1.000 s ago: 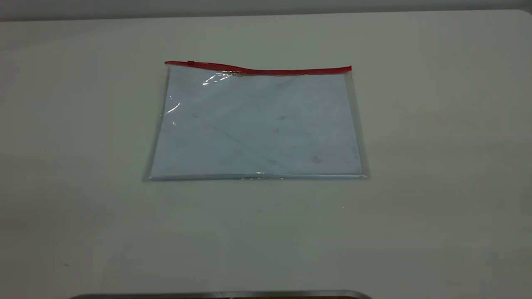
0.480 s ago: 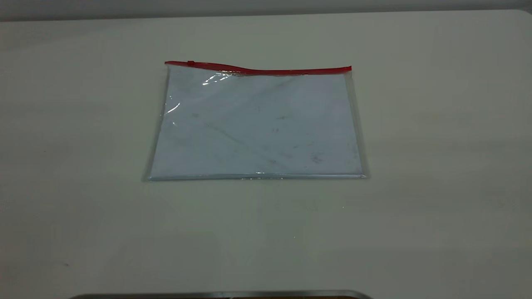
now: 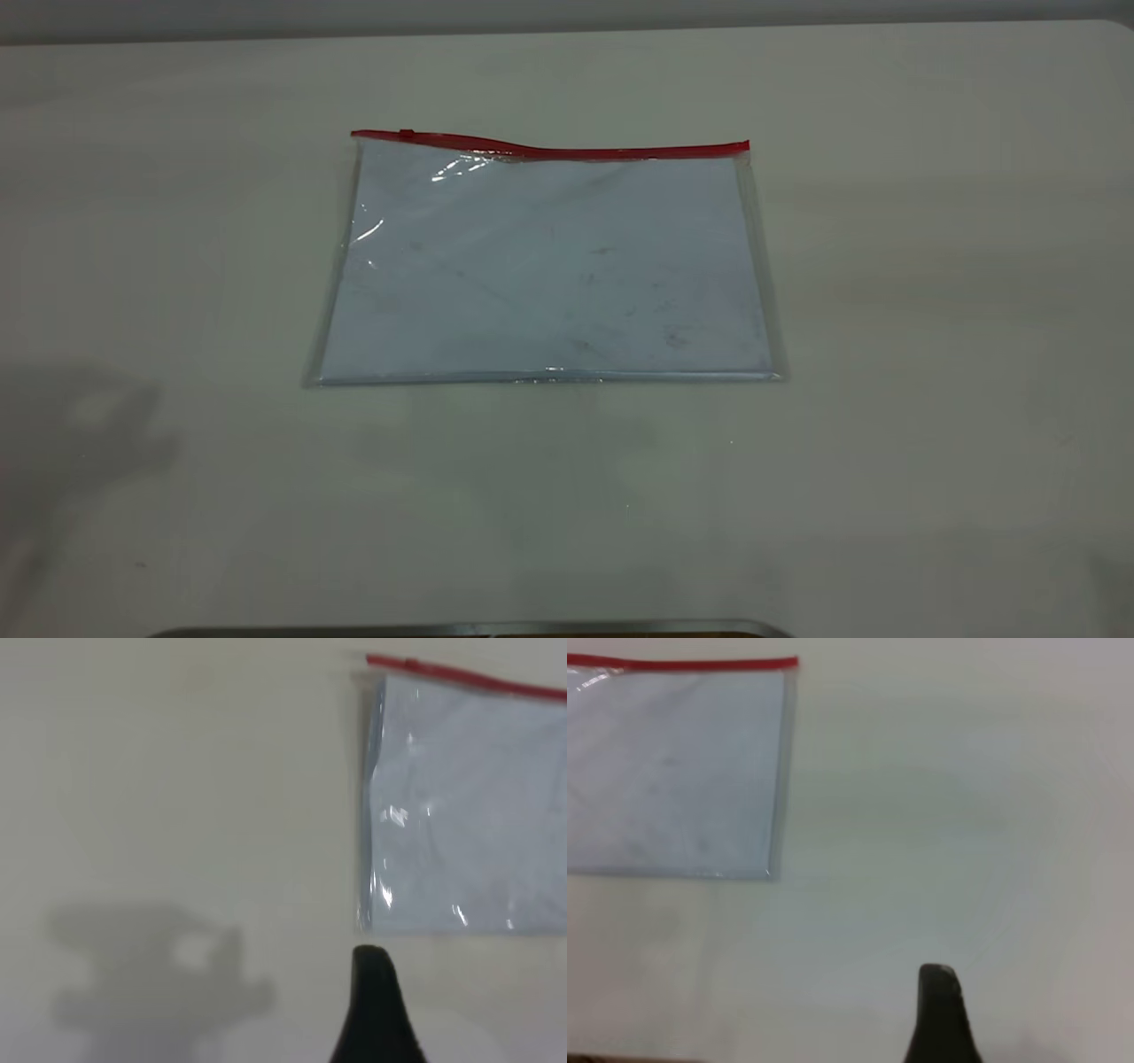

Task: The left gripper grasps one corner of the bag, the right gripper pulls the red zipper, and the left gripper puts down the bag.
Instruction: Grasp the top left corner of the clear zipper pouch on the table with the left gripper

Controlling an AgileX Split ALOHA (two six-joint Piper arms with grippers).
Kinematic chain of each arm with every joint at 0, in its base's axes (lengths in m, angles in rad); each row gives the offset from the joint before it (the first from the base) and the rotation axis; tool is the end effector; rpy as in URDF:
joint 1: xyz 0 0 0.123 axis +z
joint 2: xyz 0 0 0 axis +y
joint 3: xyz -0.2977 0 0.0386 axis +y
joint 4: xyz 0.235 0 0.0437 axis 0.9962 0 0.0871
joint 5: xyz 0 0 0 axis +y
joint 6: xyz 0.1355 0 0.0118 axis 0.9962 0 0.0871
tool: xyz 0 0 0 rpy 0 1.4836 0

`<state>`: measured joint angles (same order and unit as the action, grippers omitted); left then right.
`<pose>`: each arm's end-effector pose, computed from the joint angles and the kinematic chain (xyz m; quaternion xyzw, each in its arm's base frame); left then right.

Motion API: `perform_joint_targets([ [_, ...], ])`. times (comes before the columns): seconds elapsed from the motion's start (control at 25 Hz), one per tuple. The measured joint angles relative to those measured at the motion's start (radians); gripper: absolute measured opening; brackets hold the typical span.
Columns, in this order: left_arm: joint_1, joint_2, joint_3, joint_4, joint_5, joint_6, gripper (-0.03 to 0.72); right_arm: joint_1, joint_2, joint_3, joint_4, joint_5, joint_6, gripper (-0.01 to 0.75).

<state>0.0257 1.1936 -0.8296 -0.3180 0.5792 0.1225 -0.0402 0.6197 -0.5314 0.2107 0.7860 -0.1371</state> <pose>0.2521 -0.0168 0.2720 -0.0490 0.9284 -0.1016 0.3539 0.1147 0.0155 0.2559 -0.0043 0.9200 0.0631 0.3869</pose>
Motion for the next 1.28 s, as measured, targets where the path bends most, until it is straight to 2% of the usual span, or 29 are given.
perform_joint_targets([
  [0.12,0.0,0.131,-0.037,-0.044,-0.076,0.088,0.59,0.0,0.154,0.0,0.044,-0.098,-0.056,0.585],
  [0.4,0.0,0.432,-0.181,-0.182,-0.06,0.281,0.59,0.0,0.495,-0.013,0.193,-0.248,-0.238,0.585],
  [0.68,0.0,0.726,-0.342,-0.307,-0.06,0.404,0.59,0.013,0.81,-0.216,0.287,-0.3,-0.426,0.585],
  [0.92,0.0,0.9,-0.435,-0.438,-0.035,0.541,0.59,0.138,1.061,-0.405,0.302,-0.3,-0.496,0.585],
  [1.28,0.0,1.071,-0.513,-0.629,-0.079,0.825,0.59,0.35,1.38,-0.649,0.308,-0.302,-0.567,0.585],
])
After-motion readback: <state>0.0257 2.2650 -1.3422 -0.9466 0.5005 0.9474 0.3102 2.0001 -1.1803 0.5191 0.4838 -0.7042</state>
